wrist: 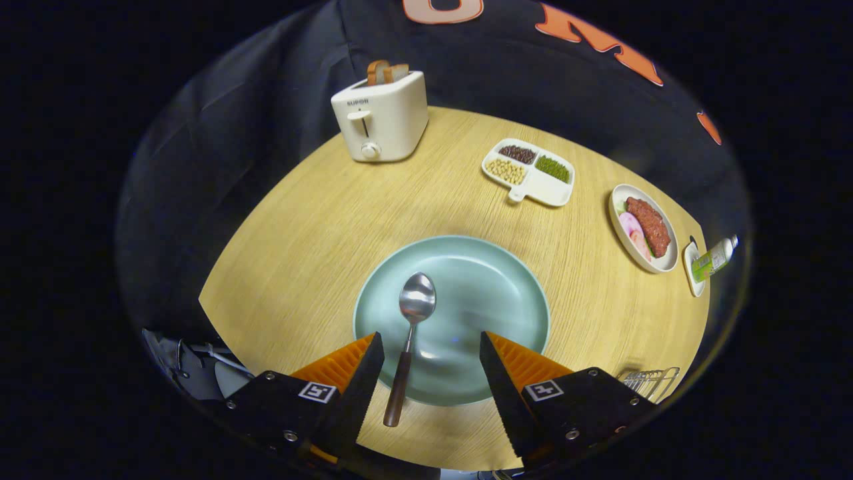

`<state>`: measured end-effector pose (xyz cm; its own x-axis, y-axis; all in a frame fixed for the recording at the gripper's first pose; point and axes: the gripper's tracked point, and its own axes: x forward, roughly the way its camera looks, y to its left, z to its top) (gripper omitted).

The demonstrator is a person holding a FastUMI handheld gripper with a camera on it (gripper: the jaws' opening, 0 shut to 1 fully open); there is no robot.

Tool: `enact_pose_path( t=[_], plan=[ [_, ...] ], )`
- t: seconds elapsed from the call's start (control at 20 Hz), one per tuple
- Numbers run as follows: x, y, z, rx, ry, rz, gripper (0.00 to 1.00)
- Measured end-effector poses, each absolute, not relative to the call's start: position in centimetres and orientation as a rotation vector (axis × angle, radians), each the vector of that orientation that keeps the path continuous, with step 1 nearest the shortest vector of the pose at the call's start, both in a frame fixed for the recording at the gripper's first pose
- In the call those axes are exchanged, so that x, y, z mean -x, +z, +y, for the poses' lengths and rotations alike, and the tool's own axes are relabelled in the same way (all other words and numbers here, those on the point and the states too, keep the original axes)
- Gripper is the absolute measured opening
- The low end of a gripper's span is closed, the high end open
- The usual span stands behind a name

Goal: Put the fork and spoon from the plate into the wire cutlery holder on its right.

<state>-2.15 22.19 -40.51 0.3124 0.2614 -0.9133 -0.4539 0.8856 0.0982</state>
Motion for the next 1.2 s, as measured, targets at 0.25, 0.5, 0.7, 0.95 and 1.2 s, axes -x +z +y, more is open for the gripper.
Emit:
enact_pose_path(
  t=[0.25,0.5,0.7,0.95,1.2],
  plan=[
    [3.8,-44.1,22.0,0.226,0.427,1.352,0.75],
    [4.5,-45.8,22.0,0.26,0.399,1.43,0.45],
    [4.8,-46.5,22.6,0.158,0.358,1.478,0.15],
    [4.7,-46.2,22.7,0.069,0.365,1.459,0.04],
    [3.3,-43.2,21.6,-0.037,0.345,1.372,0.04]
  ],
)
